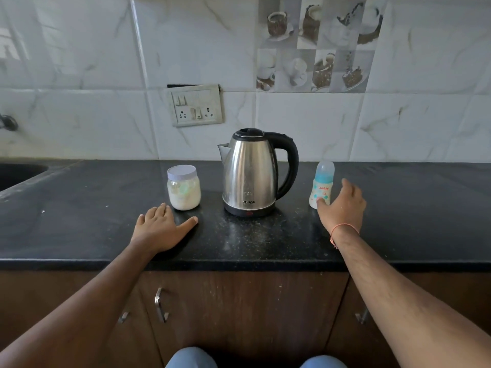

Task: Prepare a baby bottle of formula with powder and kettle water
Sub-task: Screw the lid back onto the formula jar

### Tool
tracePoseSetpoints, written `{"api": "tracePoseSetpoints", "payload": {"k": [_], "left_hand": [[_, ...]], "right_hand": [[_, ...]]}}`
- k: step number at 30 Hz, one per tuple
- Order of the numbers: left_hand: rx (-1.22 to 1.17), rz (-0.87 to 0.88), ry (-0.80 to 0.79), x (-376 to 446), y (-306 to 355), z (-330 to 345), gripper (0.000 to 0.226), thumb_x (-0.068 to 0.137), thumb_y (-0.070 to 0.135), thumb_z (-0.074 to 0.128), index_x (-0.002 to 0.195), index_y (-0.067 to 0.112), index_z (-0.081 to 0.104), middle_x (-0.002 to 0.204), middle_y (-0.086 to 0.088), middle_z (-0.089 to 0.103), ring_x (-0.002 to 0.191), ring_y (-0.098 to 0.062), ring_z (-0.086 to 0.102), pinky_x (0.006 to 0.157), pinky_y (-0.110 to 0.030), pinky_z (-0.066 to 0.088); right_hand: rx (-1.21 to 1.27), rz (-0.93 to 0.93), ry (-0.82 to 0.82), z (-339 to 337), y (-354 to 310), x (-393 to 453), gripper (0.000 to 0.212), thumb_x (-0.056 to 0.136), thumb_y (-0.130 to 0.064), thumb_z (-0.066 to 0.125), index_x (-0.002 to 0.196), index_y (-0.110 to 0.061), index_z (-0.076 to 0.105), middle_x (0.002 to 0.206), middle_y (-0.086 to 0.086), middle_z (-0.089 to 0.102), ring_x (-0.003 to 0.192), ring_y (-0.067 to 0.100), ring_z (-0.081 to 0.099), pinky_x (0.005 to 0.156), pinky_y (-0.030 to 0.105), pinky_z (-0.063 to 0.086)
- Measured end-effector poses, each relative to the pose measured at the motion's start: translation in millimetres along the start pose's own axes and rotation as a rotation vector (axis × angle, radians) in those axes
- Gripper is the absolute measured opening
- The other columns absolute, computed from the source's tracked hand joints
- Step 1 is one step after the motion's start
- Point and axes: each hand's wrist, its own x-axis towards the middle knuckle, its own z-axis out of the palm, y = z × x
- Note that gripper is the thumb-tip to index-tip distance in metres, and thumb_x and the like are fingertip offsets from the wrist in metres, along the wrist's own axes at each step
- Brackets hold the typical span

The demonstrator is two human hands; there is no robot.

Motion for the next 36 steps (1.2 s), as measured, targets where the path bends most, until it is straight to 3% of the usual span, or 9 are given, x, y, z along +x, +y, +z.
{"api": "tracePoseSetpoints", "payload": {"k": [4,9,12,15,19,25,31,36], "left_hand": [[-0.043,0.010,0.030,-18.3,16.0,0.6,0.113,0.095,0.090,0.022,0.172,0.008,0.022,0.181,-0.007,0.019,0.167,-0.028,0.015,0.135,-0.052,0.011],[-0.120,0.049,0.192,-43.8,49.5,2.4,0.077,0.104,0.069,0.040,0.155,0.011,0.048,0.163,-0.014,0.046,0.154,-0.037,0.037,0.131,-0.052,0.023],[-0.193,0.125,0.212,-52.3,64.7,2.8,0.069,0.108,0.057,0.043,0.162,0.015,0.040,0.166,-0.011,0.040,0.156,-0.035,0.031,0.132,-0.052,0.020],[-0.245,0.293,0.193,-54.4,78.1,5.0,0.076,0.111,0.046,0.042,0.173,0.016,0.012,0.179,-0.006,0.014,0.166,-0.030,0.009,0.135,-0.052,0.014],[-0.214,0.463,0.200,-50.8,98.8,14.7,0.079,0.113,0.033,0.033,0.171,0.015,-0.017,0.180,-0.001,-0.025,0.166,-0.026,-0.024,0.136,-0.054,-0.001],[-0.248,0.514,0.158,-41.0,113.7,22.3,0.069,0.117,0.041,0.015,0.168,0.023,-0.028,0.174,0.009,-0.038,0.161,-0.019,-0.036,0.136,-0.053,-0.005],[-0.229,0.578,0.157,-39.8,107.4,29.8,0.065,0.117,0.038,0.010,0.170,0.019,-0.024,0.175,0.008,-0.037,0.160,-0.016,-0.037,0.135,-0.047,-0.009],[-0.236,0.565,0.164,-41.5,107.2,34.6,0.067,0.116,0.037,0.015,0.174,0.014,-0.009,0.181,0.000,-0.023,0.167,-0.022,-0.020,0.135,-0.053,0.003]], "right_hand": [[-0.108,-0.208,0.153,0.0,-7.3,-17.3,0.076,0.096,-0.027,0.077,0.159,-0.009,0.039,0.165,0.014,0.042,0.151,0.037,0.040,0.115,0.064,0.045],[-0.170,-0.472,-0.029,11.3,-37.6,-53.7,0.065,0.104,-0.035,0.062,0.161,-0.012,0.041,0.170,0.006,0.039,0.158,0.032,0.033,0.119,0.071,0.038],[-0.220,-0.640,-0.130,22.5,-52.6,-72.9,0.065,0.105,-0.037,0.059,0.163,-0.016,0.040,0.173,0.001,0.035,0.159,0.030,0.029,0.120,0.071,0.037],[-0.264,-0.730,-0.205,32.5,-67.9,-88.7,0.071,0.108,-0.038,0.052,0.171,-0.018,0.027,0.180,-0.003,0.019,0.166,0.027,0.015,0.125,0.073,0.027],[-0.272,-0.737,-0.253,47.2,-83.2,-104.5,0.077,0.111,-0.040,0.041,0.174,-0.021,0.002,0.183,-0.005,-0.009,0.169,0.024,-0.007,0.129,0.072,0.019],[-0.251,-0.655,-0.276,54.3,-84.5,-113.1,0.079,0.113,-0.042,0.038,0.173,-0.026,-0.011,0.180,-0.007,-0.023,0.167,0.023,-0.020,0.131,0.071,0.010],[-0.271,-0.642,-0.343,56.4,-79.4,-113.9,0.076,0.114,-0.041,0.033,0.173,-0.023,-0.012,0.179,-0.007,-0.028,0.165,0.023,-0.024,0.131,0.069,0.005],[-0.285,-0.593,-0.389,55.5,-80.5,-113.6,0.079,0.112,-0.037,0.040,0.174,-0.017,-0.004,0.181,-0.001,-0.020,0.167,0.027,-0.018,0.131,0.069,0.009]]}}
